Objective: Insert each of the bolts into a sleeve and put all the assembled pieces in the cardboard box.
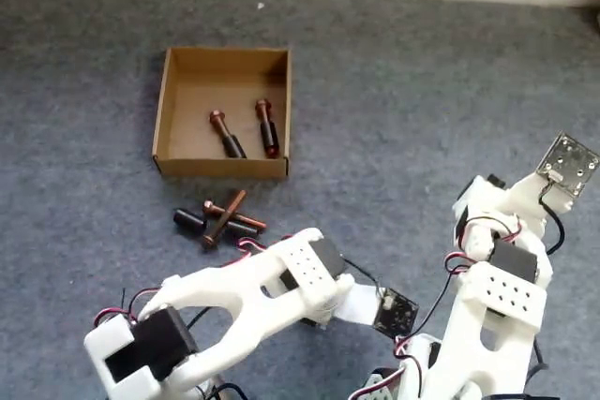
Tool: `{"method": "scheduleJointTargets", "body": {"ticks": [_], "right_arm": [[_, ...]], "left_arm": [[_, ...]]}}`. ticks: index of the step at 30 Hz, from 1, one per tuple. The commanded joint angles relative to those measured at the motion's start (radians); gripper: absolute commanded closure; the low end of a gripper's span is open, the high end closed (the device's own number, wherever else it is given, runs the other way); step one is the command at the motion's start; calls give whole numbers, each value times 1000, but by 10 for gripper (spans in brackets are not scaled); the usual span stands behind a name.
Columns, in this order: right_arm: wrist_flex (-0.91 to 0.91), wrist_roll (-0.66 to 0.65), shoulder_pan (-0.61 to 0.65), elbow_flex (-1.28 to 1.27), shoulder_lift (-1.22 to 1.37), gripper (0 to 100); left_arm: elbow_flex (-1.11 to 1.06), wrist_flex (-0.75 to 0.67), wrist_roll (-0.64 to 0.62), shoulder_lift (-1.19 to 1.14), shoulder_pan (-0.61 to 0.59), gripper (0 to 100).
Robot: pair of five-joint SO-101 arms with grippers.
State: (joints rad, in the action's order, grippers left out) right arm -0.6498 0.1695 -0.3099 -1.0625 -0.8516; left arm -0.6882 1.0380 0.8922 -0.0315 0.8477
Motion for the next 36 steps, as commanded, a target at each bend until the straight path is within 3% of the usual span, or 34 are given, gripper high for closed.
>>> {"method": "scheduleJointTargets", "body": {"ticks": [1, 6, 13, 16, 22, 30, 36], "right_arm": [[31, 6, -2, 12, -31, 995], [31, 6, -2, 10, -31, 995], [31, 9, -1, 7, -31, 995], [31, 9, -1, 7, -31, 995], [31, 12, -1, 5, -35, 995], [28, 14, 1, 10, -41, 995], [25, 51, 113, 7, -42, 995]], "left_arm": [[35, -48, -8, 5, 10, 994], [36, -31, -112, 10, -25, 994], [36, 97, -140, 12, -68, 995], [27, 103, -247, 53, -84, 995], [-96, 97, -325, 317, -117, 995], [-200, 97, -486, 659, -312, 994], [-197, 98, -681, 848, -427, 993]]}}
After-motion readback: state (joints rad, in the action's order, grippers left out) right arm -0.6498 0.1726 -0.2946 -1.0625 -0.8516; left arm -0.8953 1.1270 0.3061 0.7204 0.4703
